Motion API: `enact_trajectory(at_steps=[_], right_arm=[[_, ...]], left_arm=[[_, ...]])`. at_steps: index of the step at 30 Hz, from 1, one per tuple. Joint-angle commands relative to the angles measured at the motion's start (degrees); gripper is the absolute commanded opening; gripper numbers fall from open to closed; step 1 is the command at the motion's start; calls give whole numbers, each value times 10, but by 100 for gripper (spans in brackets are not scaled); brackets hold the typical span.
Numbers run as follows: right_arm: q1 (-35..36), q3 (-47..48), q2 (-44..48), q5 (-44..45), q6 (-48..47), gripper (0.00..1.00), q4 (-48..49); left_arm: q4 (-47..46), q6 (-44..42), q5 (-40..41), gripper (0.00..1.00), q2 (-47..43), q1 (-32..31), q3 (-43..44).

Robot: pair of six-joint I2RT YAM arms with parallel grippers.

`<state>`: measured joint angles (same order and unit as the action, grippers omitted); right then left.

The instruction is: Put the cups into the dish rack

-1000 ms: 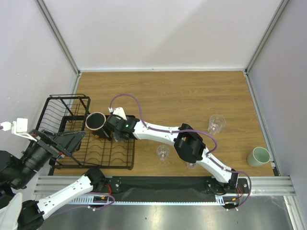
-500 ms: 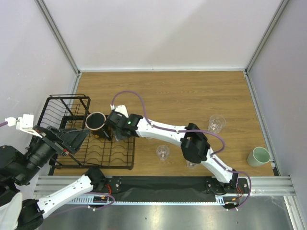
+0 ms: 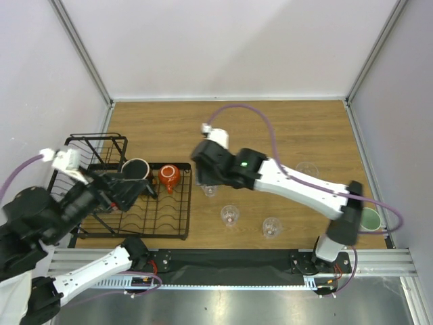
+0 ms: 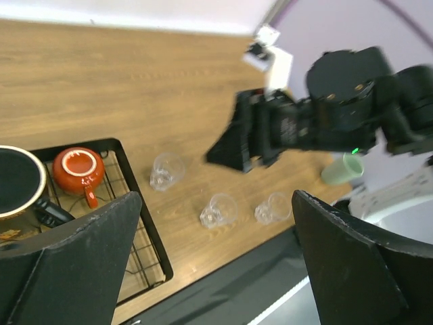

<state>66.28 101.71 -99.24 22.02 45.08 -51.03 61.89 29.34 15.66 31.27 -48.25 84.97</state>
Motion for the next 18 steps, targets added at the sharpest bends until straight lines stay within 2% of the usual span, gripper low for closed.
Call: enact_trajectory(at_steps=[1,4,8,9,11,14,15,16,18], right_arm=[[-44,-118,88,23,67,57,-21],[-103,-207,184,30,109,57,-46],[-193,-272,280,63,189,56,-163],[-239,-279,318,66,206,56,-180],[-287,-302,354,71,212,54,-219],[-415,-337,420,28,206,51,-229],[-457,-351,452,0,166,50,-214],[-549,-363,462,-27,145,49,-192],[-638,-396,469,-100,114,48,-182]], left_arm=[[-24,-34,-45,100,40,2,-8],[-33,-42,-64,100,52,3,-15],[-41,-53,-97,100,72,2,-17],[-44,-56,-102,100,79,2,-18],[-46,-59,-107,100,85,2,-20],[-56,-61,-121,100,90,3,-28],[-62,-63,-129,100,92,3,-31],[-64,-63,-134,100,96,3,-31],[-71,-65,-140,100,100,3,-31]])
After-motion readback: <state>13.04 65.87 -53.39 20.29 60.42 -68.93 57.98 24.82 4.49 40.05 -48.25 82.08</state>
